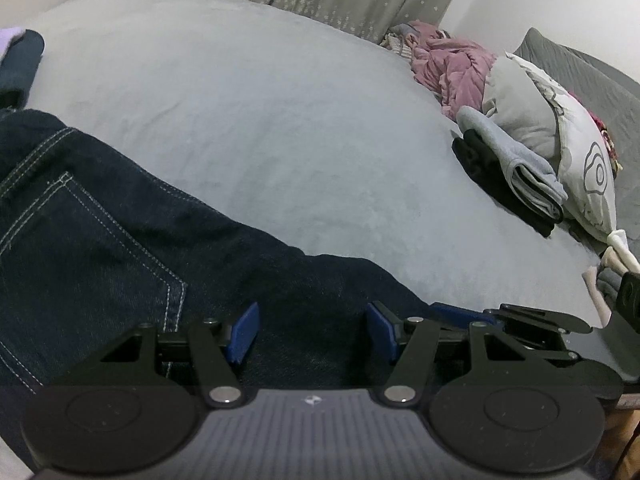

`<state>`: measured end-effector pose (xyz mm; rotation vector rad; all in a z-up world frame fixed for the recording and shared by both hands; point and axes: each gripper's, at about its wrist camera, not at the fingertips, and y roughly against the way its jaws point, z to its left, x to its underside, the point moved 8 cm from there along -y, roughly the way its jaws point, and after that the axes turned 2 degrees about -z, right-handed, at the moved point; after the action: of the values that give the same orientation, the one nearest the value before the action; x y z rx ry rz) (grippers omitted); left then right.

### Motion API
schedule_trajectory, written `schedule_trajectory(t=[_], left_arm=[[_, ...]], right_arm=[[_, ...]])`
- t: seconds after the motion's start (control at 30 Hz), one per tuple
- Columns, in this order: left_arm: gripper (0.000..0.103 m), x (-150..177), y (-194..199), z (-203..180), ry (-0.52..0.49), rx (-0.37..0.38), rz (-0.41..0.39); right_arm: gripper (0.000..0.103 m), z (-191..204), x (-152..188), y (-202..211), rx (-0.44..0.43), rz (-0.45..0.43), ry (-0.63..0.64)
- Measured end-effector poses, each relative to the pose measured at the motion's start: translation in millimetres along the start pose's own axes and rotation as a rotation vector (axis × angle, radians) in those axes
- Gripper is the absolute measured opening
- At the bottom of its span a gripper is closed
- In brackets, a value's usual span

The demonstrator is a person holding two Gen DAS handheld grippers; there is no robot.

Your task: Fold clothes

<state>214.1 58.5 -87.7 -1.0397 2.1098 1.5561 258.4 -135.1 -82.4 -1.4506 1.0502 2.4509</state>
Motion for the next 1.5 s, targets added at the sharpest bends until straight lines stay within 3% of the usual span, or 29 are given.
schedule_trajectory(t=[0.1,0.17,0.33,0.63,0.7,0.77,0.83,1.0,1.2,1.37,1.5], left_arm=[[0.060,-3,2,4,0.044,0.030,0.000],[0.059,-5,3,6,0.081,0.068,0.000],[0.059,-10,7,1,0.103,0.129,-0.014],[0.059,-9,9,-27,0.021,0.201,-0.043],[0.058,-5,8,-30,-0.003,0.189,-0.038],[0.025,0,5,-28,-0.035,0.131,-0.021],[0.016,6,2,-24,-0.035,0.115,0.011],[0.014,14,2,-18,-0.022,0.116,0.048],[0.013,20,1,-3,0.025,0.148,0.078],[0.013,24,2,4,0.013,0.153,0.087],[0.012,26,-1,6,0.005,0.152,0.092]], right_arm=[[0.012,5,-1,6,0.019,-0.028,0.022],[0.010,9,-2,9,0.016,-0.038,0.034],[0.010,20,-1,21,0.005,-0.051,0.098],[0.010,41,9,25,-0.039,-0.022,0.198],[0.010,49,13,24,-0.038,-0.008,0.247],[0.011,54,17,22,-0.027,0.003,0.287],[0.011,55,20,21,-0.022,0.009,0.296],[0.019,60,23,16,-0.027,0.038,0.329],[0.033,47,4,24,0.039,-0.007,0.367],[0.049,45,12,8,0.065,0.064,0.464],[0.048,46,12,1,0.046,0.058,0.450]])
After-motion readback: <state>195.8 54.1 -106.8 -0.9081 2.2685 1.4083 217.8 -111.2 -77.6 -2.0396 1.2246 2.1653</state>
